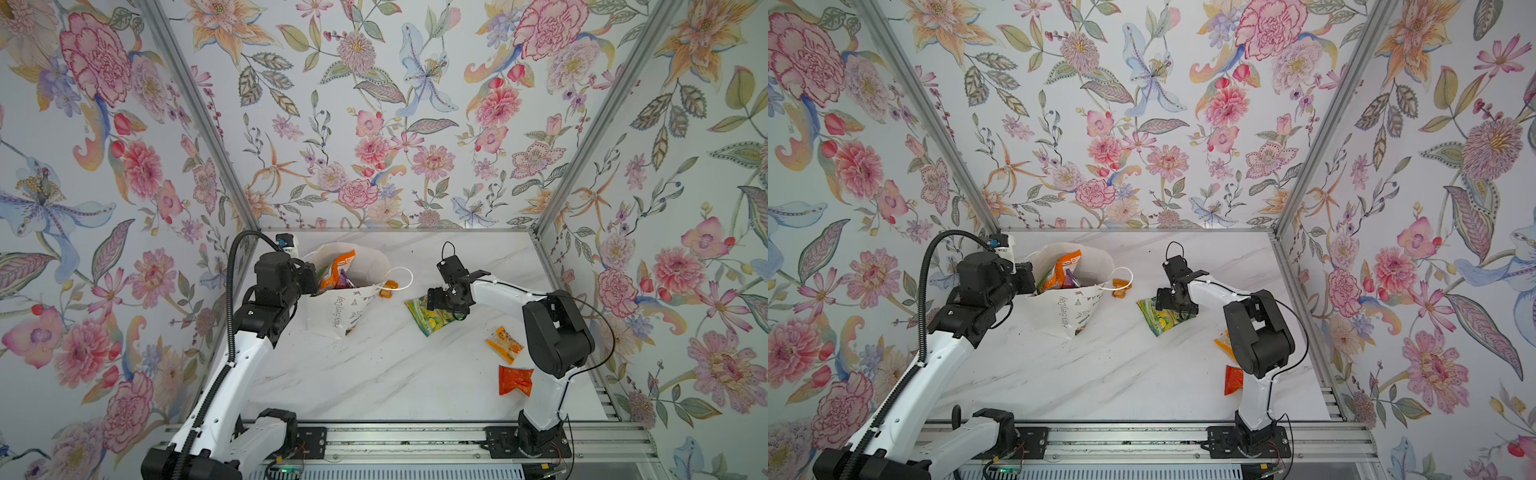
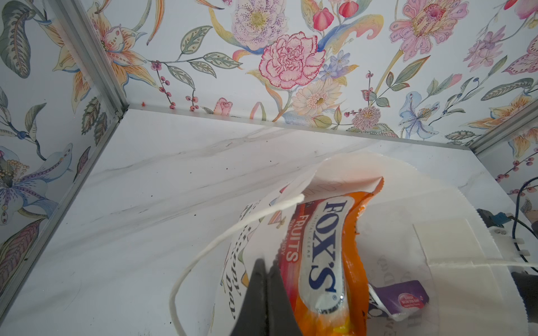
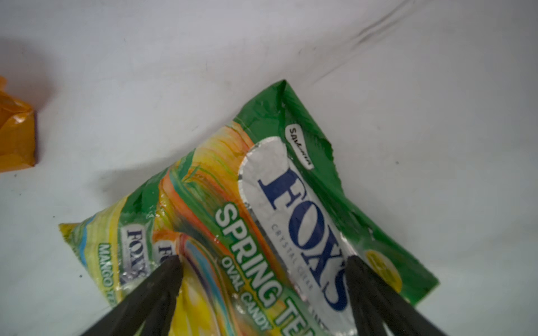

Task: Place the snacks into the paper bag
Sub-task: Move the snack to the center of the table.

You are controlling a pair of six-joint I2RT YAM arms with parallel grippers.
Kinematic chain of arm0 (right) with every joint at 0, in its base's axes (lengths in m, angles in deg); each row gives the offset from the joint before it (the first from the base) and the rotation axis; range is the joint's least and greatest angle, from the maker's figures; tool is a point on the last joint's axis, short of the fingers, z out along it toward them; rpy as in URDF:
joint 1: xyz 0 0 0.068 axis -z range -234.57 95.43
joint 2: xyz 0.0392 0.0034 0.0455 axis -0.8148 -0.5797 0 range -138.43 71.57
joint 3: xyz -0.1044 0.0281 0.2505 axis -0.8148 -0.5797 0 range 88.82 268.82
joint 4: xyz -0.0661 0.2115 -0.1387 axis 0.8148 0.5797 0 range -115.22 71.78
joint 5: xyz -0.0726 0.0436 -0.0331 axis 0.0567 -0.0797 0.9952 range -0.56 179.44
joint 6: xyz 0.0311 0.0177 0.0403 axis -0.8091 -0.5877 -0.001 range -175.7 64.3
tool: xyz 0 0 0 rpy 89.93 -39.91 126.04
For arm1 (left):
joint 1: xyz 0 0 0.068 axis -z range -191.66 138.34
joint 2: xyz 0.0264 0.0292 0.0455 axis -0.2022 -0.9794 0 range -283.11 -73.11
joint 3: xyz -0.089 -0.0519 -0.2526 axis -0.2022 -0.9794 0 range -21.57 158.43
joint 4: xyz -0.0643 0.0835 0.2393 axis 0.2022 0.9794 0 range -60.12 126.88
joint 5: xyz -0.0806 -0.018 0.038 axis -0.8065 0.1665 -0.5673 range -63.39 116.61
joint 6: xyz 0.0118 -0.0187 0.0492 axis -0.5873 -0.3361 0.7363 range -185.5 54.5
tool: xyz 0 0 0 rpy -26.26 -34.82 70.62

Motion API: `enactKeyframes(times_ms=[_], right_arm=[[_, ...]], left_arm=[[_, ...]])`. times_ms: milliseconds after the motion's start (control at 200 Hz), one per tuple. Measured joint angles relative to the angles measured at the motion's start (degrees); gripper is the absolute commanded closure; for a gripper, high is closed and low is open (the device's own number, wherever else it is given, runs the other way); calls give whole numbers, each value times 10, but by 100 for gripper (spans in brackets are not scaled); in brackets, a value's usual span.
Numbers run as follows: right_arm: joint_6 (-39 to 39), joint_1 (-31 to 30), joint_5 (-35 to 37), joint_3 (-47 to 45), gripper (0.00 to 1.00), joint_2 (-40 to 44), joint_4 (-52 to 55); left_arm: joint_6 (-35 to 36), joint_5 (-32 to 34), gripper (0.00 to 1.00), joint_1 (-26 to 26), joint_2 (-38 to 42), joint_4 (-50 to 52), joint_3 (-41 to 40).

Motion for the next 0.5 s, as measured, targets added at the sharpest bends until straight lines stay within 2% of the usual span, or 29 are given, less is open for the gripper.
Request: enactKeyframes(times_ms=[255,500], right_arm=[[-27,-56,0,-76,14,59,-20],[-33,-85,-16,-98,15,108,-6]], left_arm=[[0,0,100,0,0,0,0],[0,0,100,0,0,0,0]])
